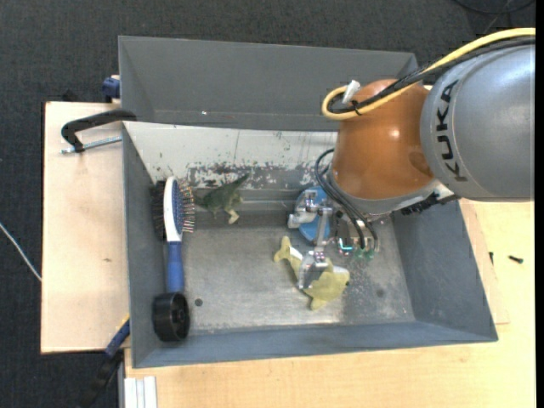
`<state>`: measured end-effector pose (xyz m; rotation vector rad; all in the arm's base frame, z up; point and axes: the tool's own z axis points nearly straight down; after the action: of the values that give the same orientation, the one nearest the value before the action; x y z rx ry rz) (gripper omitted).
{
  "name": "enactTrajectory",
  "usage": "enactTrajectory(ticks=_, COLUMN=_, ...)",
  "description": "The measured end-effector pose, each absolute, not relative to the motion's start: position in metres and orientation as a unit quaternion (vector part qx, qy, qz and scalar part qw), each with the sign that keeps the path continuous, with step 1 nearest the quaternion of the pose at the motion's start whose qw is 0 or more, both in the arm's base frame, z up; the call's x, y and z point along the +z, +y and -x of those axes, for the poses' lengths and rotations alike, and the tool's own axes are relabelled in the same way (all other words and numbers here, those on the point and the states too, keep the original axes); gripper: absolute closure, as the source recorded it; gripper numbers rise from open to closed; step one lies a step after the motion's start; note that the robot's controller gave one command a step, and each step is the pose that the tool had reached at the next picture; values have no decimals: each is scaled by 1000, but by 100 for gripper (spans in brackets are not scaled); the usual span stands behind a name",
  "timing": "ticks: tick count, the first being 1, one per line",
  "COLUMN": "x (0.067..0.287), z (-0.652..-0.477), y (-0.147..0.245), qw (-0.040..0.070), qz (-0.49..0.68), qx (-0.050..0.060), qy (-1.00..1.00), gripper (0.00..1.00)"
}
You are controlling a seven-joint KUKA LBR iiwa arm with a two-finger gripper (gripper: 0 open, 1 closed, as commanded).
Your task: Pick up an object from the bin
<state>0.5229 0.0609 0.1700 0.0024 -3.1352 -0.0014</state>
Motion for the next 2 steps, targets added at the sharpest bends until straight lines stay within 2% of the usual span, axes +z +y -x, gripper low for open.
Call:
enactTrajectory(ticks=1, x=71, z=-497, y=6, qw=-3, qz=52, qx=-2, qy=-999, gripper=0)
enactTrajectory(ticks=2, x=73, z=-498, y=7, qw=-3, qz=51, qx=-2, qy=-999, gripper=0)
